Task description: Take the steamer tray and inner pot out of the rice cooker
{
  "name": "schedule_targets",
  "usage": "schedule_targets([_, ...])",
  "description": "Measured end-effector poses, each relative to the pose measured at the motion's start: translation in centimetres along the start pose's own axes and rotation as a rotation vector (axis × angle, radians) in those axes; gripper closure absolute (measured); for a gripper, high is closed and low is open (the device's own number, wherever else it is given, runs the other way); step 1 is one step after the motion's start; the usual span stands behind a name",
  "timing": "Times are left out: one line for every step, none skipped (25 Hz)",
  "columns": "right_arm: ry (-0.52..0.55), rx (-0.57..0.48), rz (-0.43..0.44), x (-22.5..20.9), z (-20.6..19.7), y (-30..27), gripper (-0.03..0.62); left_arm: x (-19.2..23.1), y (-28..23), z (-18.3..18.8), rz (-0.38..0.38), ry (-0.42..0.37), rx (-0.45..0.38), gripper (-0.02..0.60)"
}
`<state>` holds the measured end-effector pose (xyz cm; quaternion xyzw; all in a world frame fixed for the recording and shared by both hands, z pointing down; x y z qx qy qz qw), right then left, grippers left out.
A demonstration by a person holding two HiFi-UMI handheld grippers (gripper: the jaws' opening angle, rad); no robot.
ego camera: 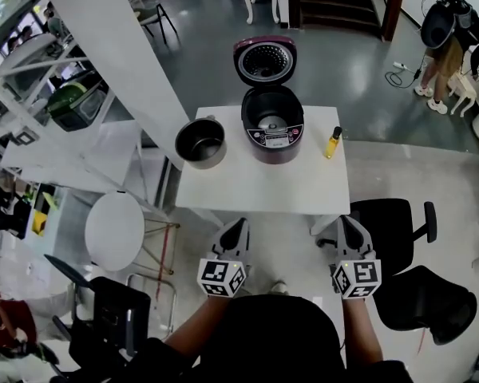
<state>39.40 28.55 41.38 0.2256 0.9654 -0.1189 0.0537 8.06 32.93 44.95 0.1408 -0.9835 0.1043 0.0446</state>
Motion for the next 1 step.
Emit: schedule_targets([-0.003, -0.002, -0.003, -0.09, 0.02, 0.19, 0.594, -0.26, 0.11, -0.09, -0.003, 0.007, 0.003, 0.577])
Point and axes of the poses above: the fingertips, and each gripper's own axes: y backward along the fingers, x to its left, z out of its top, the point moved 9 cm from there along y, backward along the fingers, and after that the axes turned 6 degrees about -y, right-handed, at the moved point
